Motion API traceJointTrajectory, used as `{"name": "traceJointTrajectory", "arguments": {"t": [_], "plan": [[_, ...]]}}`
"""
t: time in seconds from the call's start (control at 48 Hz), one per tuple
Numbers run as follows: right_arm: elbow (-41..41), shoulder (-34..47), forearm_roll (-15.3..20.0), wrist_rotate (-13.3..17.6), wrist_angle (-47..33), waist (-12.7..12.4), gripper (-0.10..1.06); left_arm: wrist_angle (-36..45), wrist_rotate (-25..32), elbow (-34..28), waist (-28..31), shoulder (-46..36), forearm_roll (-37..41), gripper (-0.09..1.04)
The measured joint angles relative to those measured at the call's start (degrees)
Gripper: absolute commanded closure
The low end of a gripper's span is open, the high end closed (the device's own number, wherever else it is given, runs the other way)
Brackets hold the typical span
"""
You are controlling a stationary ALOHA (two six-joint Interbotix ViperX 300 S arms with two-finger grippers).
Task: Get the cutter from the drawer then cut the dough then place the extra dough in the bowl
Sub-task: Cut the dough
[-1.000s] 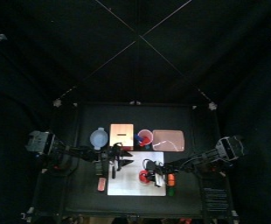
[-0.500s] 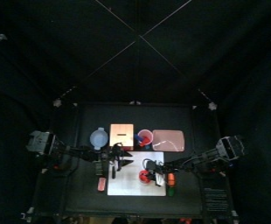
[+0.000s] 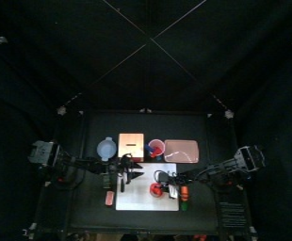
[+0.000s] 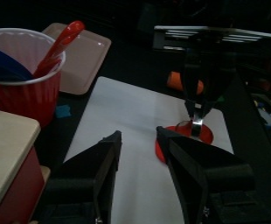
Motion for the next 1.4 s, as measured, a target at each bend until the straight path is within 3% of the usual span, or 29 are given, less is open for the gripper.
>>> {"name": "traceJointTrajectory", "arguments": {"t": [0.479, 0.917, 1.396], "plan": [[-0.79, -0.09, -0.35, 0.0, 0.09, 0.09, 0.38, 0.09, 0.0, 0.0, 0.0, 0.35, 0.0, 0.16], [-1.05, 1.67, 1.23, 0.0, 0.09, 2.37, 0.38, 0.09, 0.0, 0.0, 0.0, 0.35, 0.0, 0.16], [-1.14, 3.25, 1.85, 0.0, 0.09, 2.55, 0.35, 0.09, 0.0, 0.0, 0.0, 0.44, 0.0, 0.16]]}}
